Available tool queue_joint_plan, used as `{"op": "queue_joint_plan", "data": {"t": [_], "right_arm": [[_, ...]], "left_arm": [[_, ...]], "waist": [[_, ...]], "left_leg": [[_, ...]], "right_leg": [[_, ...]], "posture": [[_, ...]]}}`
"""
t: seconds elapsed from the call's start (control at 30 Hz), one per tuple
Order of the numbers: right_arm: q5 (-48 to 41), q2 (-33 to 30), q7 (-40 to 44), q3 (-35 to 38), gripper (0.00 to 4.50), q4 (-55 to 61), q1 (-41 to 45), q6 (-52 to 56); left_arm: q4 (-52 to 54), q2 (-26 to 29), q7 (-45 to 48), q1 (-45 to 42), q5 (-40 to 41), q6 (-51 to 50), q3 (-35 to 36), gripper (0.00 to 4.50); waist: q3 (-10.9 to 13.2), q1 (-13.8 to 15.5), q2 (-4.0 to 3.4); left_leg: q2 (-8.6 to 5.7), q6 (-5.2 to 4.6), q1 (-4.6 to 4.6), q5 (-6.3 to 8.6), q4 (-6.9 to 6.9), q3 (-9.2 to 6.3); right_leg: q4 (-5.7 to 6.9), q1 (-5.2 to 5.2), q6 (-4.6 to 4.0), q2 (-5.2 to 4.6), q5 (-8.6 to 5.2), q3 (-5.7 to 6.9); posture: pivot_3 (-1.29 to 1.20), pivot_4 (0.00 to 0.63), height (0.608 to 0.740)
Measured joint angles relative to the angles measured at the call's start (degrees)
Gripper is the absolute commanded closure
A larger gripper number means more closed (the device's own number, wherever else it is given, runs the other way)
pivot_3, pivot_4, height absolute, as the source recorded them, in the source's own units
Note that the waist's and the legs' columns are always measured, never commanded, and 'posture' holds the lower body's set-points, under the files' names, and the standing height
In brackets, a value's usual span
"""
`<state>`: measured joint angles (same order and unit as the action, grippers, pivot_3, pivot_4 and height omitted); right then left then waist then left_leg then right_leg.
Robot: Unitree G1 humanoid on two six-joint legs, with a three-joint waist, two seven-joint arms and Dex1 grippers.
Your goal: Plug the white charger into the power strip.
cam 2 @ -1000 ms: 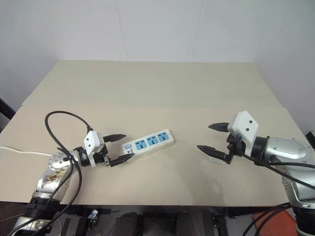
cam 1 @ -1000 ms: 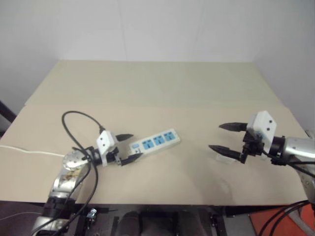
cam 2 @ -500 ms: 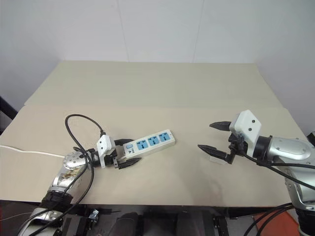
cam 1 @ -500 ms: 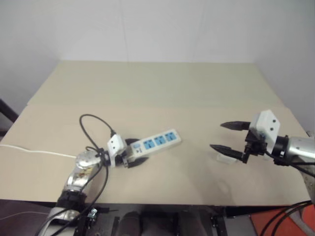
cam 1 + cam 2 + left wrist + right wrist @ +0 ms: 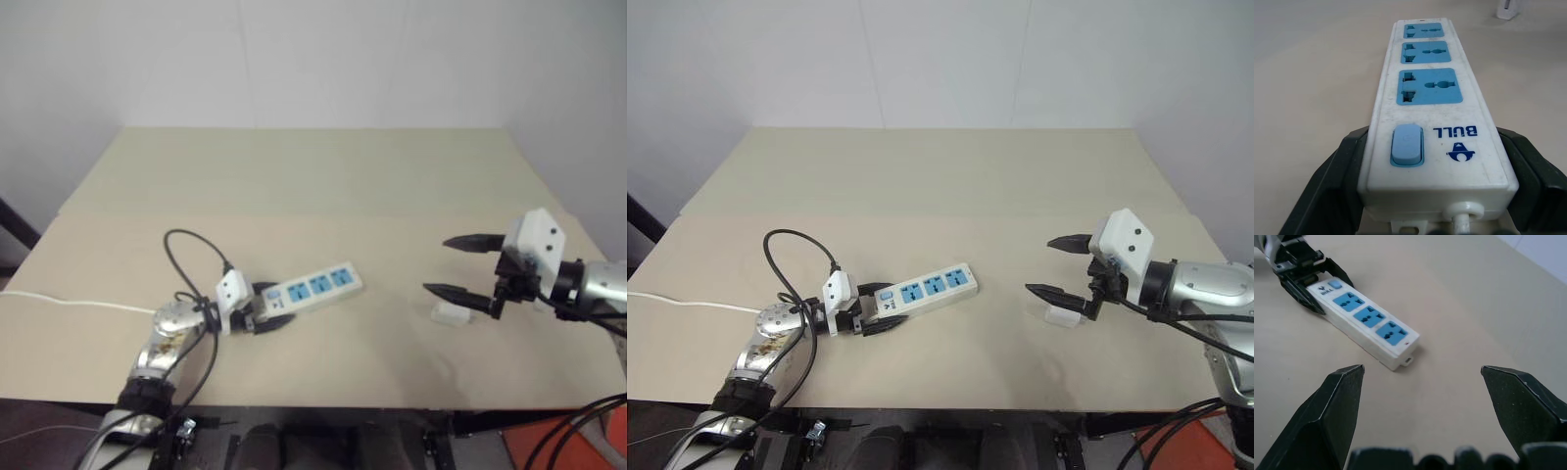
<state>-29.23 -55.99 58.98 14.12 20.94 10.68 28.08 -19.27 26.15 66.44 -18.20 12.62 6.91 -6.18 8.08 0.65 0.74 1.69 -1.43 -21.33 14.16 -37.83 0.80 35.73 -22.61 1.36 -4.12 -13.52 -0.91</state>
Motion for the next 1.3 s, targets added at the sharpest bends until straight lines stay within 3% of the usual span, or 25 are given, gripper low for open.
{"op": "queue_joint_plan", "data": {"t": [0.43,0.77,1.0,1.3], "right_arm": [[8.06,-4.11,7.17,-12.15,0.0,-12.55,11.42,-1.64],[13.76,-11.55,7.34,-28.14,0.0,-4.46,28.58,25.62],[20.48,-11.48,8.5,-41.02,0.0,-5.62,30.63,29.4],[26.41,-7.7,9.1,-47.41,0.0,-9.1,31.42,29.36]], "left_arm": [[1.28,4.11,14.43,-1.18,1.24,3.65,-4.38,1.18],[0.6,2.96,13.07,-1.52,0.91,4.39,-4.46,1.18],[0.85,2.94,12.74,-1.23,0.93,4.39,-4.43,1.18],[0.74,2.92,12.85,-1.32,0.88,4.45,-4.49,1.18]], "waist": [[0.08,-0.06,0.12],[0.08,0.11,0.08],[0.08,-0.02,0.07],[0.08,0.02,0.07]], "left_leg": [[0.01,-0.03,-0.66,0.01,-0.02,0.01],[-0.01,-0.02,-0.68,0.01,-0.04,-0.03],[-0.1,-0.02,-0.71,0.0,-0.05,0.02],[-0.11,-0.02,-0.73,0.0,-0.06,0.01]], "right_leg": [[0.02,-0.67,-0.24,0.04,0.16,0.02],[0.04,-0.72,-0.24,-0.08,0.15,0.08],[0.06,-0.77,-0.22,-0.18,0.15,0.05],[0.08,-0.77,-0.21,-0.17,0.15,0.06]], "posture": [[0.0,0.15,0.74],[0.0,0.15,0.74],[0.0,0.15,0.74],[0.0,0.15,0.74]]}}
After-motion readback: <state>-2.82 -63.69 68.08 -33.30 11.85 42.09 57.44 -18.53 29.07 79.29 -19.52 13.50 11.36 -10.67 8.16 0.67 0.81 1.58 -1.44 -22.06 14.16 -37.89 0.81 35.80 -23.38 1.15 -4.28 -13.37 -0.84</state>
